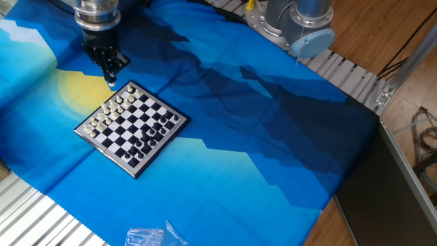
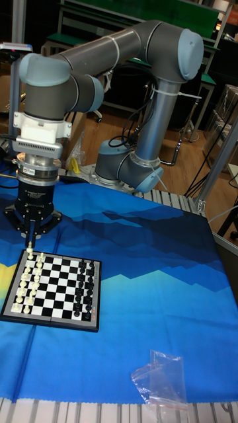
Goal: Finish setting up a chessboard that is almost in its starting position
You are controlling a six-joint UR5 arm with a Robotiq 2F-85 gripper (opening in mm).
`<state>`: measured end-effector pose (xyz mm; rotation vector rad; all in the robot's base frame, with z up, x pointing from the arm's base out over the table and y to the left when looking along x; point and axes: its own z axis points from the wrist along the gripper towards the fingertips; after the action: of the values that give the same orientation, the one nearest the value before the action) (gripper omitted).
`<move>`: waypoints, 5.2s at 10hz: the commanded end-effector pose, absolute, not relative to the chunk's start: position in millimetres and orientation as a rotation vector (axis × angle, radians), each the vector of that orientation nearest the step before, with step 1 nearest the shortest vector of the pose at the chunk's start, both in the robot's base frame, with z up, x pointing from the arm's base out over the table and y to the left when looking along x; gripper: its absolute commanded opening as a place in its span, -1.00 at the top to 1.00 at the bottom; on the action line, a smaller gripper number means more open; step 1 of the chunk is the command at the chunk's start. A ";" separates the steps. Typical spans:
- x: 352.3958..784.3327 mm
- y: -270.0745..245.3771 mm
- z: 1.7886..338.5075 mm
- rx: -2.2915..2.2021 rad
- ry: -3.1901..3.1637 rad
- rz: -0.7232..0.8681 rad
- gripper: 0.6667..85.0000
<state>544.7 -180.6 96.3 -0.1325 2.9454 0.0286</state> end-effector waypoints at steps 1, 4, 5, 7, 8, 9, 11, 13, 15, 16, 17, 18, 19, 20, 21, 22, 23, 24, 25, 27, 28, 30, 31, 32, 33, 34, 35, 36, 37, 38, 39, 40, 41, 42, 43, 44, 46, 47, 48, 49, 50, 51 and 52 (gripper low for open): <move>544.0 -177.8 82.9 -0.115 2.933 0.043 0.87; 541.5 -179.7 73.7 -0.127 2.931 0.035 0.87; 540.1 -179.7 71.8 -0.128 2.935 0.031 0.87; 538.0 -181.0 64.7 -0.130 2.936 0.029 0.87; 536.7 -180.9 60.7 -0.130 2.936 0.026 0.87; 536.0 -180.8 58.1 -0.131 2.935 0.022 0.87; 534.9 -181.0 55.8 -0.133 2.935 0.019 0.87; 534.3 -181.3 52.7 -0.137 2.933 0.028 0.87; 534.3 -180.3 49.3 -0.138 2.928 0.031 0.87; 533.9 -179.5 48.3 -0.138 2.928 0.034 0.87; 533.1 -178.8 47.3 -0.138 2.928 0.036 0.87; 532.5 -179.0 46.5 -0.138 2.928 0.036 0.88; 532.1 -180.1 45.3 -0.140 2.928 0.036 0.88; 531.2 -180.4 43.9 -0.144 2.929 0.040 0.88; 530.8 -181.5 42.8 -0.146 2.927 0.040 0.88; 530.1 -181.4 42.0 -0.146 2.927 0.040 0.88; 529.0 -181.1 41.0 -0.146 2.929 0.040 0.88; 528.1 -181.6 40.4 -0.147 2.930 0.038 0.89; 526.3 -181.5 39.3 -0.147 2.933 0.038 0.89; 522.7 -181.8 36.9 -0.141 2.940 0.037 0.89; 520.9 -181.2 35.9 -0.134 2.943 0.042 0.90; 519.3 -180.3 34.7 -0.129 2.943 0.045 0.90; 518.6 -180.6 34.2 -0.131 2.945 0.045 0.90; 518.4 -180.4 34.1 -0.131 2.945 0.045 0.90; 518.4 -180.4 34.0 -0.131 2.945 0.045 0.90; 517.7 -180.8 33.4 -0.134 2.946 0.040 0.92; 517.4 -180.7 33.1 -0.134 2.946 0.040 0.93; 517.2 -180.5 32.7 -0.134 2.946 0.040 0.93; 517.1 -180.8 32.0 -0.137 2.946 0.038 0.93; 517.1 -181.8 31.6 -0.142 2.946 0.033 0.93; 517.6 -181.8 31.5 -0.141 2.945 0.033 0.93; 518.0 -182.3 30.6 -0.142 2.945 0.030 0.93; 518.7 -182.7 29.8 -0.142 2.943 0.028 0.93; 519.4 -182.7 29.6 -0.142 2.942 0.028 0.93; 519.9 -182.7 29.5 -0.142 2.940 0.028 0.93; 519.9 -182.7 29.4 -0.144 2.940 0.028 0.93; 520.1 -180.7 30.1 -0.147 2.938 0.038 0.88; 519.4 -180.7 30.9 -0.145 2.940 0.039 0.86; 519.2 -180.6 31.4 -0.147 2.939 0.041 0.84; 519.2 -180.1 31.4 -0.151 2.939 0.049 0.82; 519.4 -181.0 31.2 -0.157 2.938 0.053 0.80; 520.1 -181.5 30.9 -0.161 2.936 0.052 0.80; 520.7 -181.0 30.6 -0.163 2.935 0.054 0.79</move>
<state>518.3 -181.5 29.3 -0.1683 2.9441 0.0369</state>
